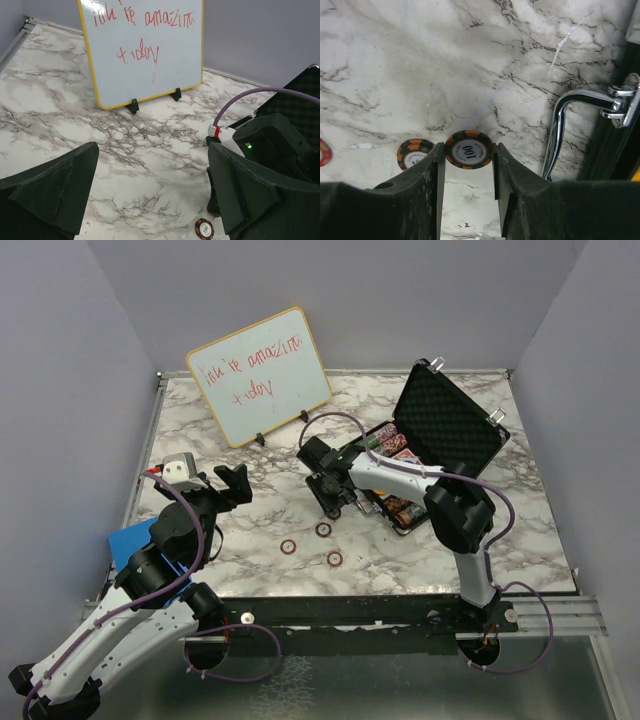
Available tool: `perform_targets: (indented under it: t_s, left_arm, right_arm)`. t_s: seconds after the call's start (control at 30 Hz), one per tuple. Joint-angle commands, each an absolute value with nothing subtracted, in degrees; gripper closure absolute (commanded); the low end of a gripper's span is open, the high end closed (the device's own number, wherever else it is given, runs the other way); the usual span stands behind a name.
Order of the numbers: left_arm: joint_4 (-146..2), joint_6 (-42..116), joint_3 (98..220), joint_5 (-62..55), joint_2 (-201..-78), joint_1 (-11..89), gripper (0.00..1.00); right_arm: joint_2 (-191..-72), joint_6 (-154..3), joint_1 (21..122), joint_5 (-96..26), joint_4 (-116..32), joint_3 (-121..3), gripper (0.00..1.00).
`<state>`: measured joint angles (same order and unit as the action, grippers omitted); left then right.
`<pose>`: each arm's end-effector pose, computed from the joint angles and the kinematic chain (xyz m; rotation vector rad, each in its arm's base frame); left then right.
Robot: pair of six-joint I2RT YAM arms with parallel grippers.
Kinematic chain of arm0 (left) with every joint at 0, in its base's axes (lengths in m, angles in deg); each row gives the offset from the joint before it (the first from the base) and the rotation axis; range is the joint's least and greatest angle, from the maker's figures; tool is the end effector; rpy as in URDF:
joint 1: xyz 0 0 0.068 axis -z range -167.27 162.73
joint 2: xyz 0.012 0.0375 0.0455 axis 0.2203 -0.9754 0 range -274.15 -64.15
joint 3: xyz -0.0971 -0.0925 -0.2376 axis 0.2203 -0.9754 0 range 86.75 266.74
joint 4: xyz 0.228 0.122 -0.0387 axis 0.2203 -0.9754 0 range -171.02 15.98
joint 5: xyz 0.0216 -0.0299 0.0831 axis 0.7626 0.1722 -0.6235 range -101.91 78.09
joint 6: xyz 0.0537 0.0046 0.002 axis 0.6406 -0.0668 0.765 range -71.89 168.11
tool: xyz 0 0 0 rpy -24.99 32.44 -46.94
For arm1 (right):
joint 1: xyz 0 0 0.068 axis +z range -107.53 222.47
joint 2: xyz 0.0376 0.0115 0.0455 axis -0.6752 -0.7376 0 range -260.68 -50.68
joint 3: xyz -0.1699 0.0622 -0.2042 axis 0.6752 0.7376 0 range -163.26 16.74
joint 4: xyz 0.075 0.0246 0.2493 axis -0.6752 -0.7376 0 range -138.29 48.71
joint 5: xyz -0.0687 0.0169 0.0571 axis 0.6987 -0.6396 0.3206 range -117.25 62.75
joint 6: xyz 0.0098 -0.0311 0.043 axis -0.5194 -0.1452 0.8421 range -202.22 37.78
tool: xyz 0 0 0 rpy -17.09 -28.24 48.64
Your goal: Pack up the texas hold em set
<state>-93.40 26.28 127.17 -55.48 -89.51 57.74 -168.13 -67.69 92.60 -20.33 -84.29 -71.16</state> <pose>0.0894 -0.0547 0.3407 -0.2483 1.6132 -0.2711 0.2708 0.3174 0.1747 -0.8371 2.6921 0.0873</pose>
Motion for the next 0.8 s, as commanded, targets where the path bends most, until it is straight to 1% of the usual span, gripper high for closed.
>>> perform_targets:
  t_s: [0.0,0.33,0.6,0.67,0.77]
  left_arm:
    - [-93.27,26.58,126.76,-56.14,-89.4,57.9,0.01]
    - [-93.1,26.58,126.6,-56.12,-89.98,57.85,0.01]
    - [-93.18,26.49,126.71,-56.12,-90.09,57.9,0.01]
    - [-93.18,26.49,126.81,-56.13,-90.07,57.9,0.01]
    - [-93.03,26.47,127.23,-56.37,-90.12,57.9,0.01]
  right_arm:
    - [-162.68,-67.54,92.3,-22.74,-84.06,-69.88,0.66]
    - [-160.76,-67.94,93.66,-29.53,-83.56,-66.73,0.66]
    - [-161.55,-66.75,96.14,-27.66,-82.42,-67.21,0.65]
    - [-161.96,-66.67,97.72,-25.72,-82.59,-68.51,0.63]
    - [-163.63,-66.38,100.82,-23.94,-82.23,-71.05,0.56]
